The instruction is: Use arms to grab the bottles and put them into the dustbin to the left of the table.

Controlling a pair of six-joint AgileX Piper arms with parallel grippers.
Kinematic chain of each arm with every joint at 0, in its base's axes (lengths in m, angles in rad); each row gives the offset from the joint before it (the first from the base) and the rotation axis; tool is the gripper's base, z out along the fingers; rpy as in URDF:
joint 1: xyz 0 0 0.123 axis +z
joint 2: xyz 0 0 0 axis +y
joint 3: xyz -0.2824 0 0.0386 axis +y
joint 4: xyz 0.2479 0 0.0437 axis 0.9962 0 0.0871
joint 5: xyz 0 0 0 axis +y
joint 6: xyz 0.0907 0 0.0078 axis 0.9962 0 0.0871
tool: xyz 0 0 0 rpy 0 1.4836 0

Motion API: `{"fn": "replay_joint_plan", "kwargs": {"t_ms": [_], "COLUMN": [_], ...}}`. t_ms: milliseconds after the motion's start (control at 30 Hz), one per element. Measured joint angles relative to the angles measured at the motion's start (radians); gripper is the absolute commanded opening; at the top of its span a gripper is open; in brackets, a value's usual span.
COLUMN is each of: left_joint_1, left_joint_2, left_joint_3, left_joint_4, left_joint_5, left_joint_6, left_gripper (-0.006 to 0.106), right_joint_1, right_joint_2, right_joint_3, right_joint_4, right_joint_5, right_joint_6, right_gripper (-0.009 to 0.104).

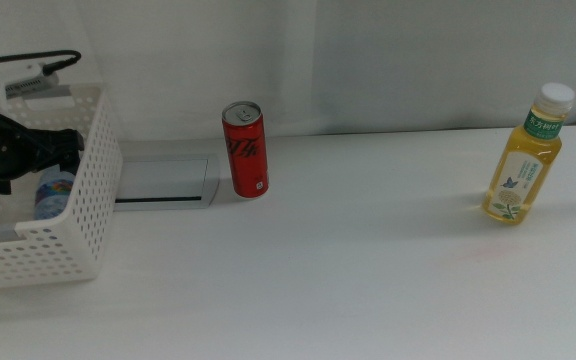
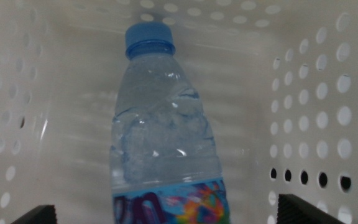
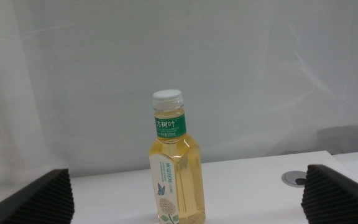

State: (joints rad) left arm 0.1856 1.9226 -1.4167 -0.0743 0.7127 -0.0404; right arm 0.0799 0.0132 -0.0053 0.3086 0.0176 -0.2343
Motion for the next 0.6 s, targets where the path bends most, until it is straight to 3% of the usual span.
{"fn": "replay_joint_plan", "kwargs": {"t_ms": [233,600], "left_joint_1": [0.000,-0.048], "left_joint_2": [-0.054,-0.379], "left_joint_3": [0.000,0.000], "left_joint_4": [-0.001,-0.003], "left_joint_5": [-0.019,-0.035], "left_joint_6": [0.004,0.064], "left_gripper": [0.093,0.093], "right_joint_1": [0.000,0.000], "right_joint_2": [0.000,0.000], "right_joint_3": [0.000,0.000], "right_joint_4": [0.000,0.000], "right_joint_5": [0.000,0.000], "right_joint_6": [0.000,0.000], "right_gripper": [0.103,0.103]}}
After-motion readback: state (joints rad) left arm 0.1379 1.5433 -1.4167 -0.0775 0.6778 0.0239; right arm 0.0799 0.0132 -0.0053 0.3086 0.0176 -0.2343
